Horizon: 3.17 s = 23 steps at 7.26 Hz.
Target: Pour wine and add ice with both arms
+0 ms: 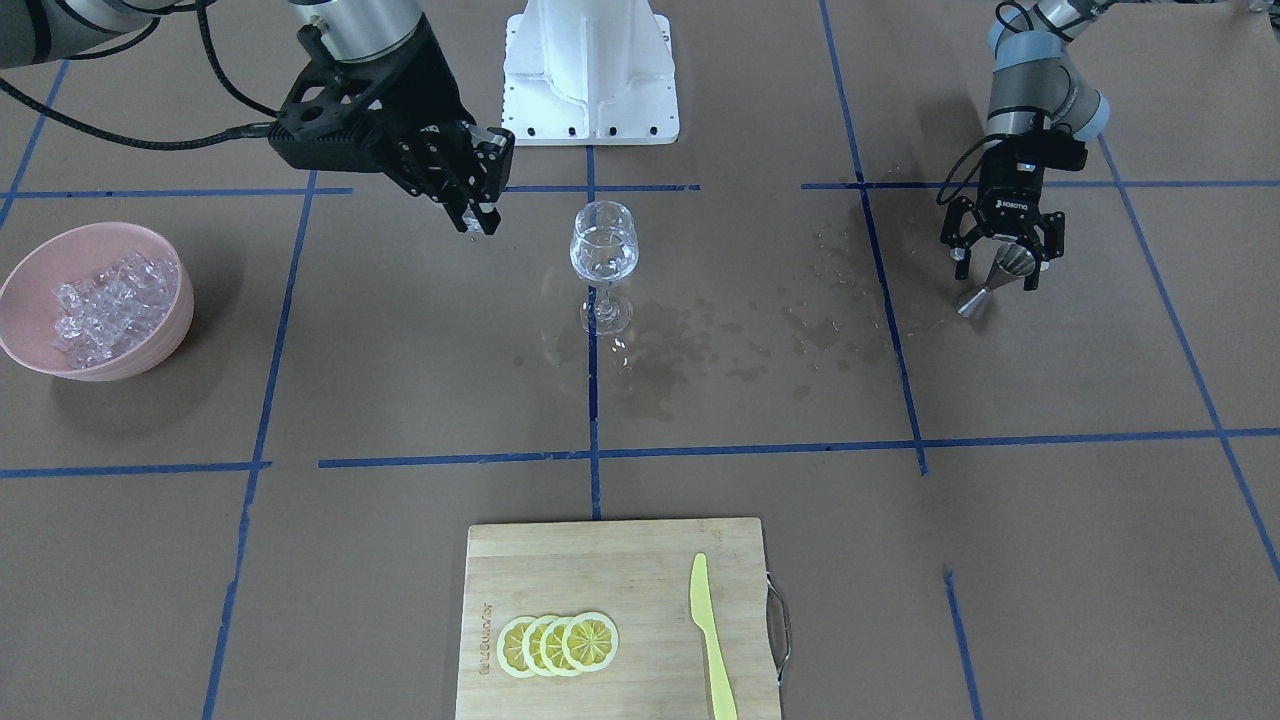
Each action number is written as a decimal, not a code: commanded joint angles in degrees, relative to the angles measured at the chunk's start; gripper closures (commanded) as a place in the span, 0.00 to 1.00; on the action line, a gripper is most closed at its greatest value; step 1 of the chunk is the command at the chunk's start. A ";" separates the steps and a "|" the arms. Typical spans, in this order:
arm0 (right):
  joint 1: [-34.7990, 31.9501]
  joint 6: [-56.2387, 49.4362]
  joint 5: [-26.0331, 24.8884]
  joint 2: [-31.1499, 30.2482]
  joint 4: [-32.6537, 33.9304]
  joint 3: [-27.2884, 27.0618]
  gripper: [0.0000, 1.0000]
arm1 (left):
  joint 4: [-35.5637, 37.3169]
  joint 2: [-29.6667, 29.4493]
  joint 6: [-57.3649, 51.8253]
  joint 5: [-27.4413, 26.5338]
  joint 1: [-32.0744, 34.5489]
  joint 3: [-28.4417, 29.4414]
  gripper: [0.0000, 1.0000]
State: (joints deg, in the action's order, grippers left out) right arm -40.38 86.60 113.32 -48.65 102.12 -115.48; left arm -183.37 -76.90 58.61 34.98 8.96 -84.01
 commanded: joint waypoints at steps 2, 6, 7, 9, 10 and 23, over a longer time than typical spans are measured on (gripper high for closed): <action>7.76 6.81 -7.74 4.95 0.88 2.52 1.00 | -1.73 4.38 -0.16 8.58 0.01 -0.62 0.00; 11.64 8.85 -12.06 10.05 0.62 9.72 1.00 | -1.73 10.78 -5.07 18.26 -0.08 -4.04 0.00; 11.99 8.93 -12.33 10.07 0.62 10.45 1.00 | -1.73 12.19 -5.17 19.49 -0.08 -4.23 0.00; 12.96 8.41 -12.95 9.54 0.71 10.37 1.00 | -1.73 14.22 -10.06 22.05 0.10 -7.64 0.00; 12.96 8.32 -12.95 8.85 0.88 10.19 1.00 | -1.73 14.32 -10.09 22.06 0.10 -7.83 0.00; -5.54 -21.58 -1.72 -19.79 3.34 -9.24 0.00 | 14.72 9.78 -47.18 94.97 62.15 -8.53 0.00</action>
State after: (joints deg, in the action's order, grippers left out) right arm -41.15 74.07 109.29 -64.16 105.49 -124.24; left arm -176.41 -64.09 13.59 114.86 59.26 -92.36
